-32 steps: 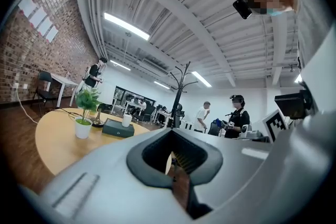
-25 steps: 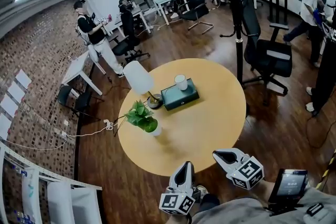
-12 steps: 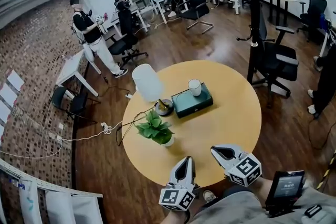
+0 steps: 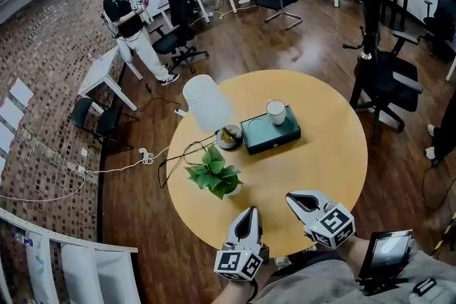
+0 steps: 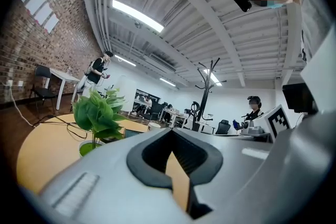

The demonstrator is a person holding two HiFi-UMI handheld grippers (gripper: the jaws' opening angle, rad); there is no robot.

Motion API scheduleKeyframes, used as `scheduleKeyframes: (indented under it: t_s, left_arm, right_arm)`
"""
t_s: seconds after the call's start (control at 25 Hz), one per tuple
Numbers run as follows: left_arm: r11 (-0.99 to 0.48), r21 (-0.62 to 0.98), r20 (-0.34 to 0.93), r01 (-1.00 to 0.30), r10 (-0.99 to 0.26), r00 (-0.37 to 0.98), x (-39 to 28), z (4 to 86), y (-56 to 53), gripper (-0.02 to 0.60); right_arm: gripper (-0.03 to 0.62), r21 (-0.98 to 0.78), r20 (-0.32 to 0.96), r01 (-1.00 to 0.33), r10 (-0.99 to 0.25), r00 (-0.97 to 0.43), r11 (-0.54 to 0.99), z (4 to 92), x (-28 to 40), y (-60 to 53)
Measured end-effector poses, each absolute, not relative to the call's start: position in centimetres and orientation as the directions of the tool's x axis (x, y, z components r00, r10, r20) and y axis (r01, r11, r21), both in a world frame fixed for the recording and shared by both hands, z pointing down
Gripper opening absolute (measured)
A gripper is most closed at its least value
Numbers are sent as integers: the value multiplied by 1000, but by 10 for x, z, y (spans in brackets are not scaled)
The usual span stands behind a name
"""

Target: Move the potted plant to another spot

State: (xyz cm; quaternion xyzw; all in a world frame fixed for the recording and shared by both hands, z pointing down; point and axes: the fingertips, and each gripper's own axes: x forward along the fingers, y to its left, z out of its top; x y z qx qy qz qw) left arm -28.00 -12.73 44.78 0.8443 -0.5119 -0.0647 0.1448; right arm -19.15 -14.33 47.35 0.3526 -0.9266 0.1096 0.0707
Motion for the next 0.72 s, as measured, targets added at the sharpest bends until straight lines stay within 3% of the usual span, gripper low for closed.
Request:
scheduleKeyframes:
  t_s: [0.72]
  left_arm:
    - [-299,296,267,-907,-886,379,-310,594,-188,2]
  right_arm:
    - [0,-214,387,-593,-490,-781,776,605,-237,-205]
